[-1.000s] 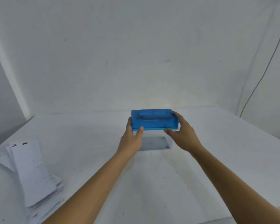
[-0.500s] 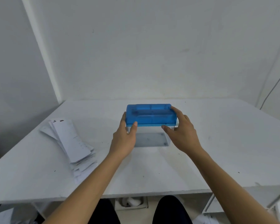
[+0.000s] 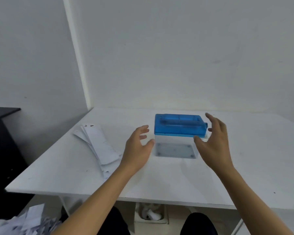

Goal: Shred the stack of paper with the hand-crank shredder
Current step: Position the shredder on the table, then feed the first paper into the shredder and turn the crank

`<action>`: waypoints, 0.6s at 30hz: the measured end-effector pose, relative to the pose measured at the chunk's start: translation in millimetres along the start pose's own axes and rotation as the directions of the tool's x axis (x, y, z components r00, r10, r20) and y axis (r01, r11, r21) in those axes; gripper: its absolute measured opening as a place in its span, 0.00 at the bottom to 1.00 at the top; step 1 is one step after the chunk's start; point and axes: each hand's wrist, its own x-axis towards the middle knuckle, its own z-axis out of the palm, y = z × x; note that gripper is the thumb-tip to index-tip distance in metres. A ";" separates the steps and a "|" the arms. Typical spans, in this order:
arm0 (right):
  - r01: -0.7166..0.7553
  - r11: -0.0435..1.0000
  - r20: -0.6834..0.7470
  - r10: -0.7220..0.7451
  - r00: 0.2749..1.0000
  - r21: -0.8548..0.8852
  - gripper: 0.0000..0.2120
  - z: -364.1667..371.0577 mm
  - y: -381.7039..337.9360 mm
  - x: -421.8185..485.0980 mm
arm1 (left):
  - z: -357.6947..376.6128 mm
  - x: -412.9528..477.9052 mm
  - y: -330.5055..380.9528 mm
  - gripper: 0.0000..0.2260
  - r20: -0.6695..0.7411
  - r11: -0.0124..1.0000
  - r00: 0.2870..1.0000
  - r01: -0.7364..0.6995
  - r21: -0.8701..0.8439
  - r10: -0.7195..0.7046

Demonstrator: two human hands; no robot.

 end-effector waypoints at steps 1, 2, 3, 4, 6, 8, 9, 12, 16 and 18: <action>0.065 0.997 -0.022 -0.064 0.998 0.046 0.30 5.8 -9.1 -4.6 | -13.5 -3.4 -4.9 0.18 -0.054 0.999 0.997 -0.051 0.014 0.052; 0.125 0.990 -0.012 -0.124 0.992 0.073 0.25 11.0 -18.7 -8.6 | -26.9 -6.0 -10.8 0.15 -0.100 0.996 0.992 -0.081 0.027 0.083; 0.170 0.982 0.031 -0.174 0.984 0.087 0.20 15.3 -26.3 -12.8 | -38.6 -8.2 -18.0 0.14 -0.143 0.996 0.985 -0.089 0.032 0.093; 0.198 0.975 0.101 -0.209 0.973 0.104 0.16 24.2 -37.2 -16.5 | -55.3 -9.4 -28.0 0.14 -0.197 0.996 0.977 -0.079 0.040 0.085; 0.207 0.972 0.272 -0.230 0.935 0.110 0.12 41.1 -54.1 -24.2 | -81.5 -9.1 -48.2 0.14 -0.283 0.998 0.958 -0.024 0.058 0.039; 0.220 0.974 0.440 -0.225 0.869 0.063 0.09 64.6 -69.6 -29.4 | -103.0 -9.6 -67.8 0.13 -0.327 0.995 0.945 0.050 0.081 -0.020; 0.235 0.971 0.509 -0.227 0.830 0.049 0.08 80.0 -77.3 -29.9 | -111.9 -10.9 -77.4 0.13 -0.337 0.993 0.940 0.083 0.087 -0.050; 0.281 0.958 0.638 -0.247 0.729 0.050 0.07 130.9 -99.6 -30.1 | -124.2 -17.5 -99.9 0.12 -0.312 0.983 0.944 0.147 0.113 -0.105; 0.341 0.940 0.669 -0.250 0.699 -0.005 0.11 191.0 -120.4 -31.5 | -127.6 -20.4 -110.9 0.10 -0.314 0.979 0.932 0.200 0.032 -0.180; 0.335 0.939 0.673 -0.200 0.712 -0.075 0.14 212.8 -123.4 -32.1 | -128.8 -20.0 -112.0 0.10 -0.318 0.980 0.928 0.200 -0.020 -0.196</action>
